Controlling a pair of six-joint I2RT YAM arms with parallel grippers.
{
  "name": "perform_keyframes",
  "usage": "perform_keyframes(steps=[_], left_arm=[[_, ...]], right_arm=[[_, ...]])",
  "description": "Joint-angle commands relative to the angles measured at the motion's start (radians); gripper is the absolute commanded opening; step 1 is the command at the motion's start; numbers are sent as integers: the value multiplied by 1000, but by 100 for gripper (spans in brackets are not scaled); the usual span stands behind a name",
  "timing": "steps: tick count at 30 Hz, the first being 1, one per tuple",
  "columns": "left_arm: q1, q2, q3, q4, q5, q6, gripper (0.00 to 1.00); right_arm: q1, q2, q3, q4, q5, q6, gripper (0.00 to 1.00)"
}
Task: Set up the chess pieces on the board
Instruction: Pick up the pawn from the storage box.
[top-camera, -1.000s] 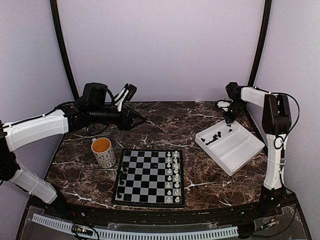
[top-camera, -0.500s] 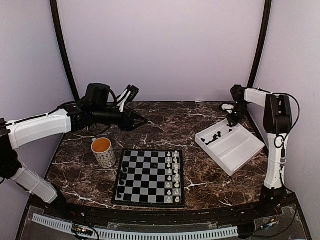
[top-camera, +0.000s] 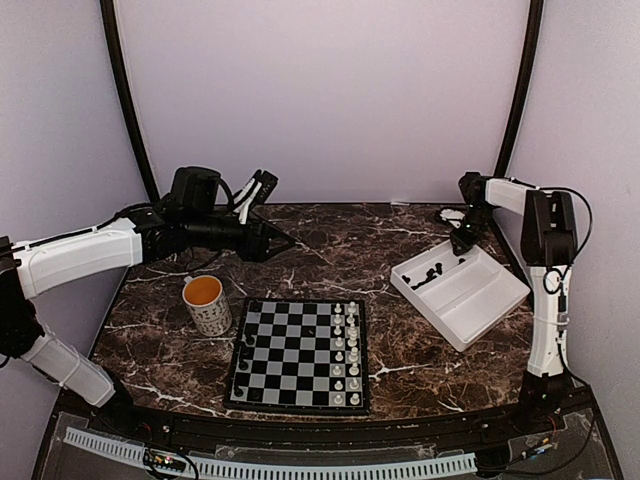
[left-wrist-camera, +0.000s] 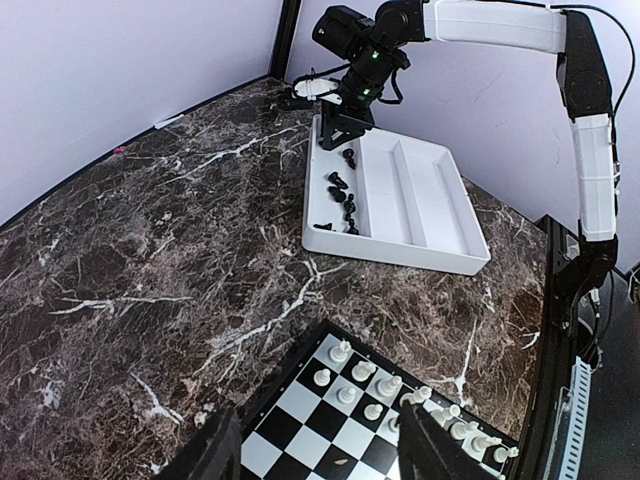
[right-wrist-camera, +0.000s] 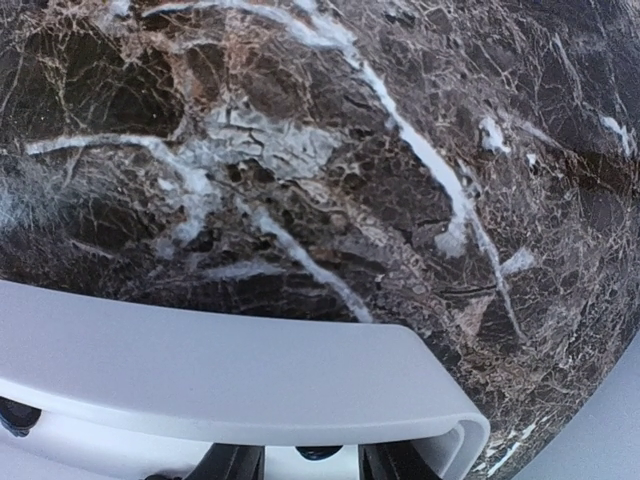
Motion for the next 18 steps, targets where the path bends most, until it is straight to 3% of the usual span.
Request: perform_keyframes(steps=[1, 9, 18], left_arm=[[-4, -9, 14, -1, 9, -5, 56], [-5, -4, 15, 2, 13, 0, 56], [-5, -5, 2, 8, 17, 2, 55]], right_arm=[[-2, 20, 28, -34, -18, -5, 31], [-4, 9, 23, -87, -36, -11, 29], [-6, 15, 30, -109, -62, 2, 19]])
